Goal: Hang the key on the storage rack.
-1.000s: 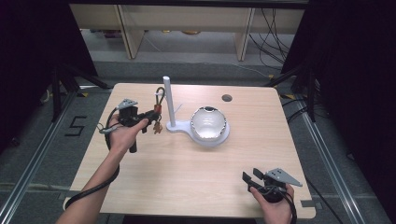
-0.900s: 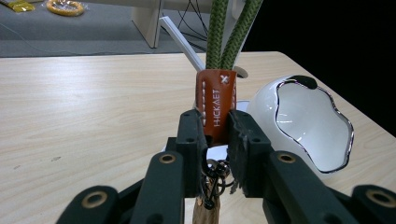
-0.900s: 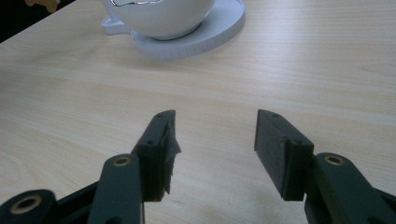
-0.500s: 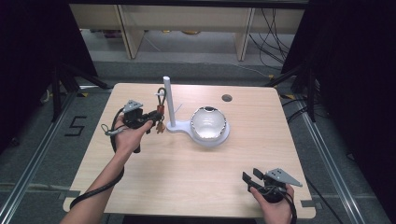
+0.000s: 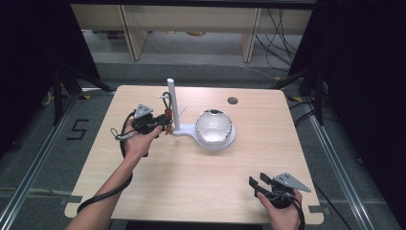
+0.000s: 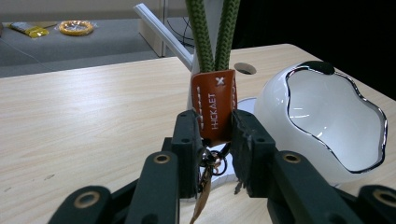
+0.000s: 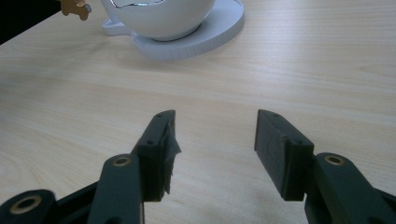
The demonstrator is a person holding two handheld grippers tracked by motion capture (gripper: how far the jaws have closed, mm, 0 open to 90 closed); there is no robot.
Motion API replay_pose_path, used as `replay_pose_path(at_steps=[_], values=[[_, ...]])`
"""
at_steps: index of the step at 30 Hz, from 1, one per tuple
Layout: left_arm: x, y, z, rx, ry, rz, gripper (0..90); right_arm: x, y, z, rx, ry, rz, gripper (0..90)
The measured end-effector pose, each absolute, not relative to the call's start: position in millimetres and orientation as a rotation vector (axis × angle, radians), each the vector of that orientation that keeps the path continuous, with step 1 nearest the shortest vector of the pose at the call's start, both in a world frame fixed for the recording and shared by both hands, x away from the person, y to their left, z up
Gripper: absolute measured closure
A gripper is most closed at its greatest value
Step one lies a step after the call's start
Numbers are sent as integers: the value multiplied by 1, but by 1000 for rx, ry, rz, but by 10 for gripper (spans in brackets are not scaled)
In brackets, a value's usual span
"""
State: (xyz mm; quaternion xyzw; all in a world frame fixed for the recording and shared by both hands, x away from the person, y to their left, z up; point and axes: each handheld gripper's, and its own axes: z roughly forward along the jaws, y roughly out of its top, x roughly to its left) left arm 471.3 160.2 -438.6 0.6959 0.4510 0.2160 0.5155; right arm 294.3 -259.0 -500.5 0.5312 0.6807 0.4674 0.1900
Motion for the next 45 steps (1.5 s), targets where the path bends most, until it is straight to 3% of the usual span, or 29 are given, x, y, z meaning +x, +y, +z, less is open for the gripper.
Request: replay_pose_path(at_steps=[12,21,30,45], values=[[469,159,-444,1691,1040,565,665,294,-260,-499,1469,1905,1304,490],[452,162,-442,1650,992,649,501,294,-260,-498,1460,1902,1309,487],[416,177,-454,1661,981,711,382,294,-263,-497,1481,1901,1302,482],[346,213,-513,1594,1029,741,355,294,-261,-502,1508,1874,1323,476]])
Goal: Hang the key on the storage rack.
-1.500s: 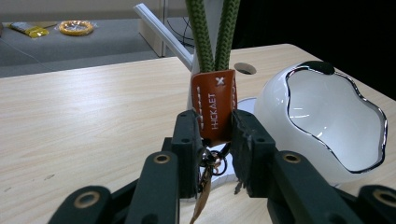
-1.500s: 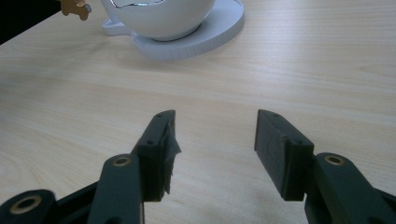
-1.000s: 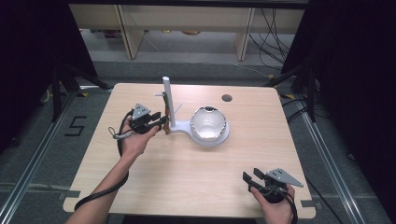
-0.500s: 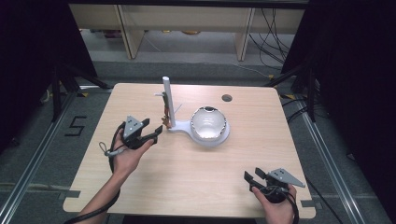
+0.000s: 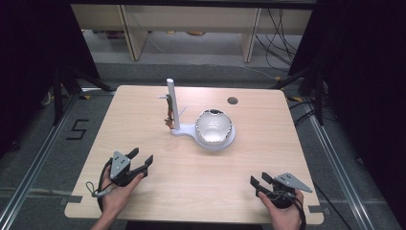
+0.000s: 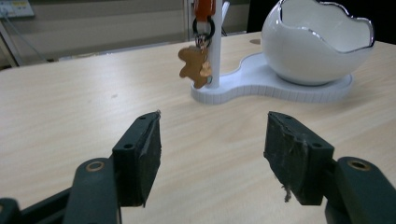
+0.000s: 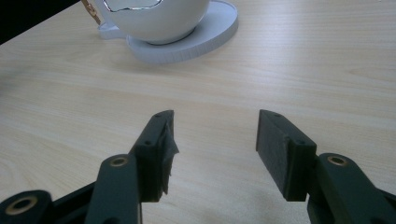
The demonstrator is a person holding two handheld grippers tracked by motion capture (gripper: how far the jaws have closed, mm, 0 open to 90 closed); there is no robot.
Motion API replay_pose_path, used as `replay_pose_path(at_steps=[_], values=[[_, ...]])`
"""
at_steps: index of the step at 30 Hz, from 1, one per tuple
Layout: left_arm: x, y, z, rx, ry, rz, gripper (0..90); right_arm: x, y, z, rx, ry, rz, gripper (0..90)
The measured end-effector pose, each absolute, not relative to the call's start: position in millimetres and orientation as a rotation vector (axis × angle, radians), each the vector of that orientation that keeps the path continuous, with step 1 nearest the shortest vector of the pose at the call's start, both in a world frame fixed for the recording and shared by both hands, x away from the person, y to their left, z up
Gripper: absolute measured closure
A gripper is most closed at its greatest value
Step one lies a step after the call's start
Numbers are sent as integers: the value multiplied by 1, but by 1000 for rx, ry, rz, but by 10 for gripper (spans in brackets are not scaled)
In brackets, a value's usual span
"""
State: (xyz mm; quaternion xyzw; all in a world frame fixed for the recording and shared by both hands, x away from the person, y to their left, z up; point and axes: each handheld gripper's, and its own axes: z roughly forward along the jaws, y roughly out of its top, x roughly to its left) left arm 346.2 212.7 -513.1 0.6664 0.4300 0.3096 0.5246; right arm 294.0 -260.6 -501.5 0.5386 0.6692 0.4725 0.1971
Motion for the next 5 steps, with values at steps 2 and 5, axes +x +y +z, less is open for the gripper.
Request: replay_pose_path(at_steps=[2,5], values=[[343,214,-515,1593,1028,748,351,294,-263,-501,1470,1900,1272,475],[343,215,-518,1594,1024,753,351,293,-261,-503,1520,1891,1309,474]])
